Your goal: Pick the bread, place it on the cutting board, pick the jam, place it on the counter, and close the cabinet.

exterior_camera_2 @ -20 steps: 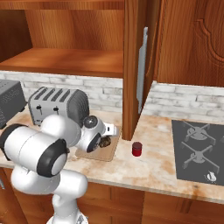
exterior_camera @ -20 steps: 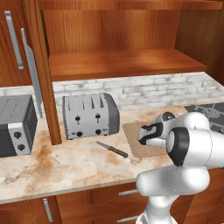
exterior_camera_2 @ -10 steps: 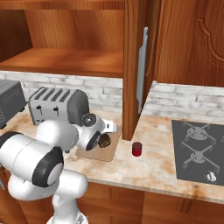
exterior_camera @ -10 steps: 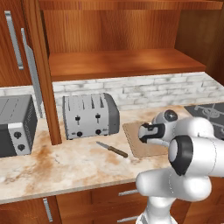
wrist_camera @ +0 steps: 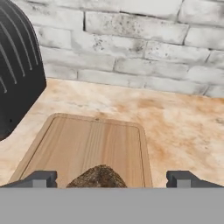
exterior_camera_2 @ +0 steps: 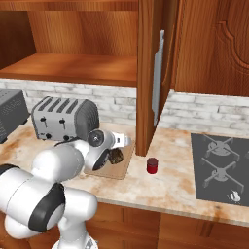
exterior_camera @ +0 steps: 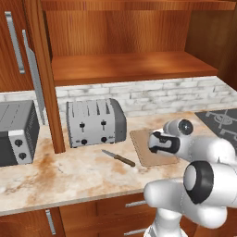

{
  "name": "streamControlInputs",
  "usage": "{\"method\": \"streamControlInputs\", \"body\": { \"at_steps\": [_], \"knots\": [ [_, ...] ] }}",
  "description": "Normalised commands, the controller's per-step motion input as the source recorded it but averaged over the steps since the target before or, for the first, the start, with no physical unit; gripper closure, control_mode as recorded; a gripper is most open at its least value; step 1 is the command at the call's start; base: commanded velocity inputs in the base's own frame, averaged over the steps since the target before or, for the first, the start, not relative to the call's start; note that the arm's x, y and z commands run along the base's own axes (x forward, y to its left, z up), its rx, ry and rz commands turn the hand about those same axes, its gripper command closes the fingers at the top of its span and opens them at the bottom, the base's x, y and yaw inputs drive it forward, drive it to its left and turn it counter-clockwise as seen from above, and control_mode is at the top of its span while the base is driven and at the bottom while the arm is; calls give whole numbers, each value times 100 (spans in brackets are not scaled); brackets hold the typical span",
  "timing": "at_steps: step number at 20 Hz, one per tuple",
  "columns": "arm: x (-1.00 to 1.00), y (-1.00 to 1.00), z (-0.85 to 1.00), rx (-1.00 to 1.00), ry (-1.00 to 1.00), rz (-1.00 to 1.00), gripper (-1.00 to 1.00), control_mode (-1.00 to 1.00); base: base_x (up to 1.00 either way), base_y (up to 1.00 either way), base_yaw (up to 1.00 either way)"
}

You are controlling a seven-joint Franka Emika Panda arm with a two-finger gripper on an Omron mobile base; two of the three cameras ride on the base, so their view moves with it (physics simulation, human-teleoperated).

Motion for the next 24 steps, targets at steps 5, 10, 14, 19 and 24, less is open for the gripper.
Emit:
{"method": "streamControlInputs", "body": {
  "at_steps": [5,10,14,19,24],
  "knots": [
    [-23,0,21,0,-6,0,-100,-100,0,0,0],
    [-26,0,20,0,-5,0,-100,-100,0,0,0],
    [-29,0,22,0,-5,0,-100,-100,0,0,0],
    [-32,0,26,0,-5,0,-100,-100,0,0,0],
    [-36,0,24,0,-5,0,-100,-100,0,0,0]
  ]
}}
